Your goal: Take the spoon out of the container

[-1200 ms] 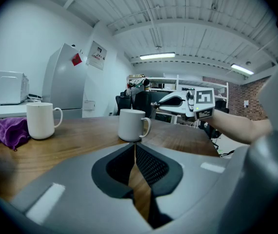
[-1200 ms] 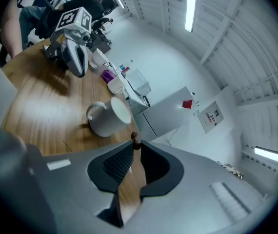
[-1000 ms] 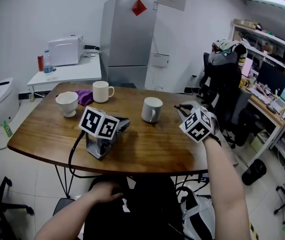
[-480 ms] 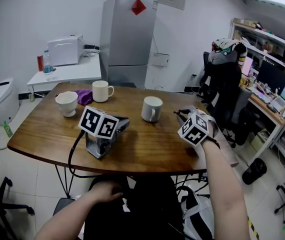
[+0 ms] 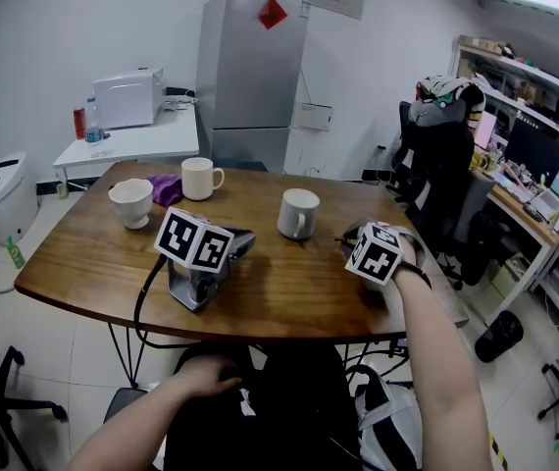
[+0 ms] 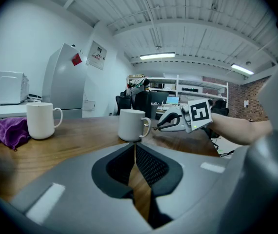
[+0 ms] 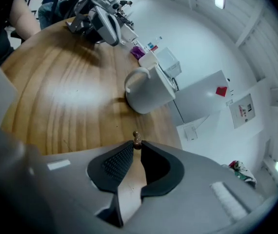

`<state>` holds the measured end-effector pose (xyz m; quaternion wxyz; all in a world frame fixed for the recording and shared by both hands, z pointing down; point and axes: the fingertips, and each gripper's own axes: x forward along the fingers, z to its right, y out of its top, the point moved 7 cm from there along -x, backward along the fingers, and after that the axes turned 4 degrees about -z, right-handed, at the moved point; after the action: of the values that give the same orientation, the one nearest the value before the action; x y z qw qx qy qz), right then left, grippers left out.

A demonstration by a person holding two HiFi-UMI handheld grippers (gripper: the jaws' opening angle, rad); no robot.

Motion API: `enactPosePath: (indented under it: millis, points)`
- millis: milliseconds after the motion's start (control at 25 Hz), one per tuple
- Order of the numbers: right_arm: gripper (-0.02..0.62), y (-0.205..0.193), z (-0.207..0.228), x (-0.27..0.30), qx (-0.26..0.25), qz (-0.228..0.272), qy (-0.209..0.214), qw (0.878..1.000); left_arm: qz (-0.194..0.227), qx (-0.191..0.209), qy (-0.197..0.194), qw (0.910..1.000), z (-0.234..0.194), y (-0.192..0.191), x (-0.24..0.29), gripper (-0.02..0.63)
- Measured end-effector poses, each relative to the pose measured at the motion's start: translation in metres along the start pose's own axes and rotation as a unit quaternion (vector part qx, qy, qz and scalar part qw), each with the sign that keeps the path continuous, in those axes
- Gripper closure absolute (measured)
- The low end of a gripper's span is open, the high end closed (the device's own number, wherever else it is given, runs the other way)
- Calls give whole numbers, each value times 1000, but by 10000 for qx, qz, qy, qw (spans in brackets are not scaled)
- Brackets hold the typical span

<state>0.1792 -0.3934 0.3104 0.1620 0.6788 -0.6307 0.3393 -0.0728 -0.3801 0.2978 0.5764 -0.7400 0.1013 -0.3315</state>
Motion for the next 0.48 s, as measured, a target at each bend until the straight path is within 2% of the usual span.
enactPosePath:
  millis: [160,280,480]
  points:
    - [539,-3,-2,4,502,-22,576,9971,-2,-3,1,10000,0,0,0,595]
    - [532,-4,1,4,1027,42,938,9903,4,1,2,10000,0,0,0,595]
    - [522,-6,4,4,1730,170,1266,9766,1,-2,-3,10000,0,-1,-1,595]
